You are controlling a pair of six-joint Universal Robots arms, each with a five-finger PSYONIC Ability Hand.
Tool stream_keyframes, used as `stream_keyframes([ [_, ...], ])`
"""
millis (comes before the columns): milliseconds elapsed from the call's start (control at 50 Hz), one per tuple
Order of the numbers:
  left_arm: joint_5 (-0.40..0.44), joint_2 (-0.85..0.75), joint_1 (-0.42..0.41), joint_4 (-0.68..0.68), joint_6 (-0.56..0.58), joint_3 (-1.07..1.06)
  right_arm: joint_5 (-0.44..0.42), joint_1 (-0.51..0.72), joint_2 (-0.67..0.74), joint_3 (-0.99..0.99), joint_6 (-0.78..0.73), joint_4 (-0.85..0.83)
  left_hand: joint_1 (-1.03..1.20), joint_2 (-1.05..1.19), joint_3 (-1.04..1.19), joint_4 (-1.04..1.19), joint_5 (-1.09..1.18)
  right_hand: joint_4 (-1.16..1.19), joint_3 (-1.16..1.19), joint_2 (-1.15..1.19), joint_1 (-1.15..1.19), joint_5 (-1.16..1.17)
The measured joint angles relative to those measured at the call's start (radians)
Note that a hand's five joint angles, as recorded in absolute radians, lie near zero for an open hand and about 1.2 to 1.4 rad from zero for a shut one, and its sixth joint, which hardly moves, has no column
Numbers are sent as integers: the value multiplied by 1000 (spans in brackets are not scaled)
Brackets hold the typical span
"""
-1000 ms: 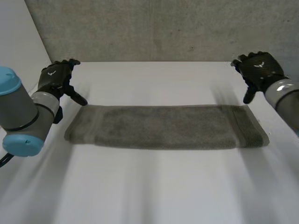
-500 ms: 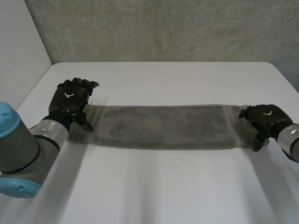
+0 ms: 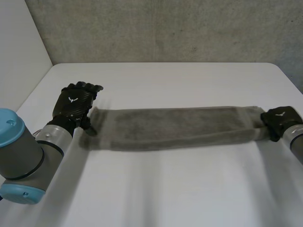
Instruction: Fold the towel.
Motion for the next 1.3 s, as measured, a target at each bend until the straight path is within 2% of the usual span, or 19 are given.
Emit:
stream_keyframes([
  [160, -2, 11, 4, -1, 0, -1, 82, -114, 0, -71, -191, 2, 0, 0, 0, 0, -3, 1, 0, 0, 5, 0],
  [260, -4, 26, 5, -2, -3, 4, 106, -116, -23, -131, -249, 4, 0, 0, 0, 0, -3, 1, 0, 0, 5, 0],
  [360, -8, 42, 2, -2, -24, 21, 113, 15, -82, -199, -193, 4, 0, 0, 0, 0, -3, 1, 0, 0, 6, 0],
  [480, -15, 61, -13, -3, -87, 56, 90, 356, -122, -270, -90, -2, 0, 0, 0, 0, -3, 2, 11, 3, 9, 0],
  [580, -18, 69, -31, -3, -123, 73, 53, 620, -29, -304, -82, 1, 0, 0, 0, 0, -3, 2, 14, 3, 11, 0],
  [660, -19, 68, -42, -3, -131, 74, 27, 741, 65, -314, -92, 2, 0, 0, 0, 0, -3, 2, 14, 3, 11, 0],
  [720, -19, 65, -49, -3, -132, 72, 14, 786, 122, -316, -95, 2, 0, 0, 0, 0, -3, 2, 14, 3, 11, 0],
  [780, -18, 62, -55, -3, -130, 71, 5, 798, 148, -316, -93, 2, 0, 0, 0, 0, -3, 2, 14, 3, 11, 0],
  [820, -17, 59, -58, -2, -129, 70, -8, 799, 157, -315, -87, 1, 0, 0, 0, 0, -3, -119, -105, -120, -117, -122],
  [860, -16, 55, -62, -2, -128, 71, -29, 795, 158, -312, -74, 0, 0, 0, 0, 0, -3, -400, -404, -411, -408, -410],
  [880, -15, 53, -64, -2, -127, 73, -44, 790, 153, -309, -63, 0, 0, 0, 0, 0, -3, -656, -634, -656, -650, -678],
  [900, -15, 52, -66, -2, -127, 74, -49, 788, 151, -308, -60, 0, 0, 0, 0, 0, -3, -717, -694, -739, -729, -743],
  [920, -15, 50, -69, -2, -126, 78, -59, 782, 142, -303, -48, 2, 0, 0, 0, 0, -3, -907, -888, -926, -913, -945],
  [960, -15, 46, -75, -2, -126, 86, -72, 769, 109, -287, -22, 4, 0, 0, 0, 0, -3, -1073, -1063, -1058, -1056, -1104],
  [1120, -16, 35, -115, -1, -127, 129, -94, 651, -89, -162, 140, 6, 0, 0, 0, 0, -3, -1086, -1092, -1071, -1092, -1109],
  [1220, -17, 26, -158, -1, -127, 153, -90, 501, -218, -28, 282, 22, 0, 0, 0, 0, -3, -1086, -1092, -1071, -1095, -1109],
  [1300, -18, 13, -188, -2, -128, 163, -90, 397, -264, 79, 286, 39, 0, 0, 0, 0, -3, -1086, -1092, -1071, -1096, -1109],
])
